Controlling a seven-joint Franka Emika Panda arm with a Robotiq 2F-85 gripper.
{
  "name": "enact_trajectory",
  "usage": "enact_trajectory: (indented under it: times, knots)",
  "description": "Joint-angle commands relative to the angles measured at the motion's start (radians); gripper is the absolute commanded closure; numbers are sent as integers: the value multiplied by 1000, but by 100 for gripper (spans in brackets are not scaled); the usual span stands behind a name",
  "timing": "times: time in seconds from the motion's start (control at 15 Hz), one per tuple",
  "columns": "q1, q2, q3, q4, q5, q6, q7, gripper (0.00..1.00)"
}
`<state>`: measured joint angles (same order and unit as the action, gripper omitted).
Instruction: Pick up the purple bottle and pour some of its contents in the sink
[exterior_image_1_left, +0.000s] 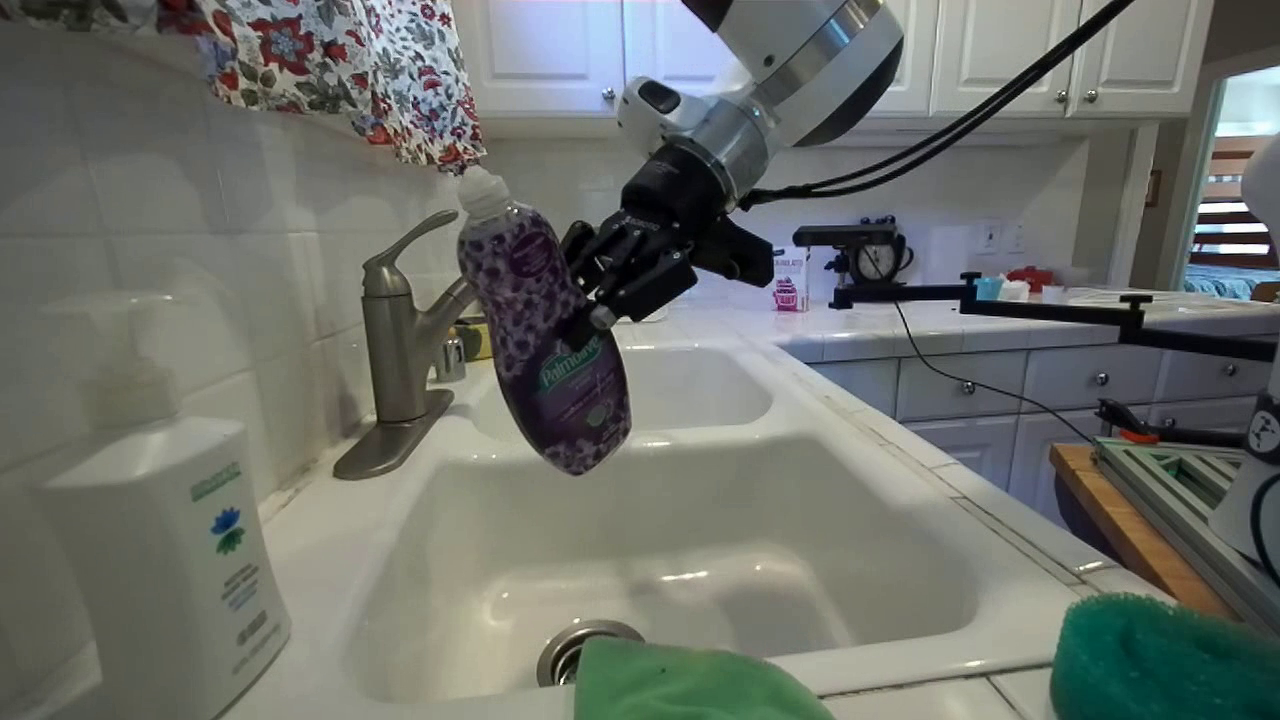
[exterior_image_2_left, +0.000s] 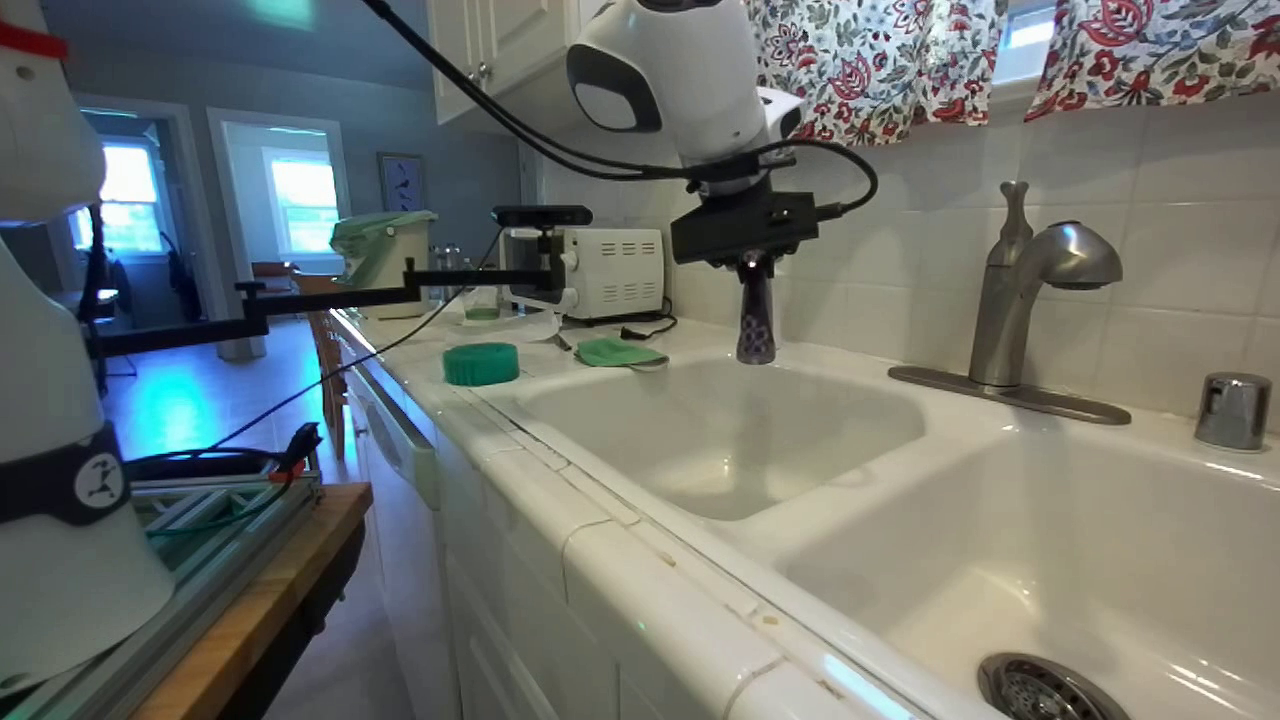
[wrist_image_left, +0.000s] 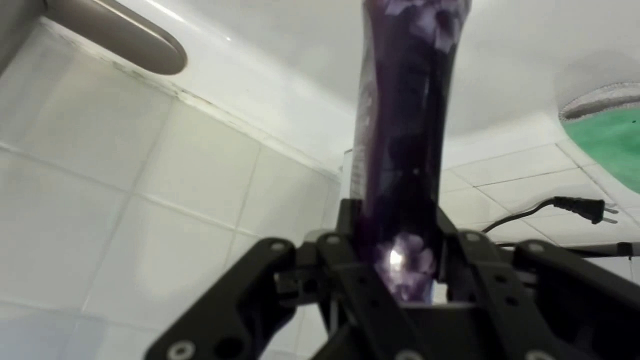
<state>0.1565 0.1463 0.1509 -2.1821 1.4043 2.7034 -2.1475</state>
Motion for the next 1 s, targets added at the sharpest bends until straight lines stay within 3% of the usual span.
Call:
enact_trajectory:
  times: [0.0,0.4,0.93]
  knots:
    - [12,-98,-4,-92,-106,54,82,90]
    - [-4,-185,-11,-184,-431,142,272,90]
    - [-84,-252,-11,-254,-979,180,612,90]
